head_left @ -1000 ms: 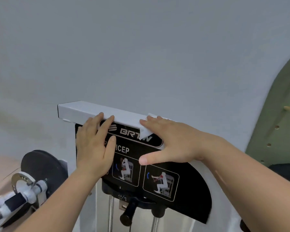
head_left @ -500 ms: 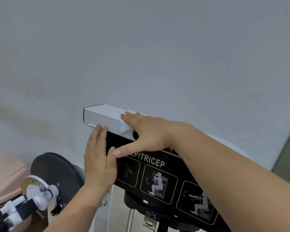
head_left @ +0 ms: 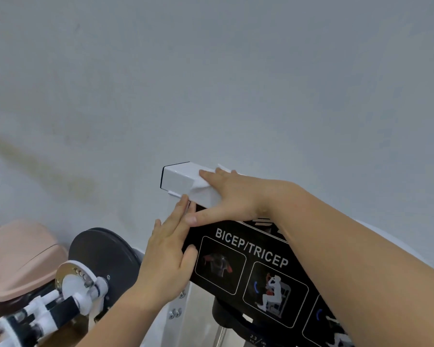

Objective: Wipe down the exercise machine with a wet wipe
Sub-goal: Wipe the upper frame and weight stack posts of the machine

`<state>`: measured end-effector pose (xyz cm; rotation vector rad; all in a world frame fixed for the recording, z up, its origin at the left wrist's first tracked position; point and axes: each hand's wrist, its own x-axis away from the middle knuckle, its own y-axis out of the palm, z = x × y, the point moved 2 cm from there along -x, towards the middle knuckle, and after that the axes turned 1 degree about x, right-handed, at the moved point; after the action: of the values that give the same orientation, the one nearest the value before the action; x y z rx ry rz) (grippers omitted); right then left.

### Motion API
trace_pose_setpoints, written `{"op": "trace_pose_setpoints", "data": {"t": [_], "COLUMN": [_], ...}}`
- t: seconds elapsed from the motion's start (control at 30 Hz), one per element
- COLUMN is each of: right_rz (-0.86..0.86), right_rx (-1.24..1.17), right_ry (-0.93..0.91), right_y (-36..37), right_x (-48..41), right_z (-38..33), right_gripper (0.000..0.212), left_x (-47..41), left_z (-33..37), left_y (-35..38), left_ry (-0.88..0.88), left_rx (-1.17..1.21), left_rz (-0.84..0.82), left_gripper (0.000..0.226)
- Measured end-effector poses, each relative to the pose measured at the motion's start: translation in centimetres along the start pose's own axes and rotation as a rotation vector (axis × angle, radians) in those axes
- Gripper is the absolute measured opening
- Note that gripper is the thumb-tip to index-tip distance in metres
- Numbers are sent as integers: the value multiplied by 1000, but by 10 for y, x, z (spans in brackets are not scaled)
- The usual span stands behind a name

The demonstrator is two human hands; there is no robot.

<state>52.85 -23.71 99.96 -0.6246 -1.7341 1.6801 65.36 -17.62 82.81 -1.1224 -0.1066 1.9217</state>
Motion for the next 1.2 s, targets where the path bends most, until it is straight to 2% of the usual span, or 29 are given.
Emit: {"op": "trace_pose_setpoints", "data": {"t": [0.13, 0.37, 0.5, 0.63, 0.77, 0.87, 1.0, 1.1, 1.2], "right_rz": [-17, -25, 12, 125, 322, 435, 456, 489, 429], "right_rx": [10, -89, -62, 186, 445, 601, 650, 782, 910], "right_ry": [16, -118, -161, -165, -17, 35, -7, -35, -120], "right_y": [-1, -13, -10, 7, 37, 52, 58, 65, 97], "right_x": [3, -60, -48, 9, 54, 59, 24, -1, -7], "right_z": [6, -24, -28, -15, 8, 9, -13, -31, -32], "right_gripper": [127, 128, 126, 112, 105, 104, 104, 102, 102], "left_x": [-1, -2, -2, -2, -1, 0, 20, 41, 51], "left_z": [1, -9, -8, -11, -9, -8, -27, -40, -46], "left_y": [0, -3, -4, -2, 1, -4, -5, 13, 23], "left_ry": [-11, 21, 23, 24, 39, 58, -64, -187, -202], "left_rx": [29, -82, -75, -65, -193, -157, -177, -64, 13], "left_rz": [-21, -38, -36, -40, -40, -29, 78, 2, -41], "left_gripper": [82, 86, 86, 88, 87, 84, 75, 75, 81]}}
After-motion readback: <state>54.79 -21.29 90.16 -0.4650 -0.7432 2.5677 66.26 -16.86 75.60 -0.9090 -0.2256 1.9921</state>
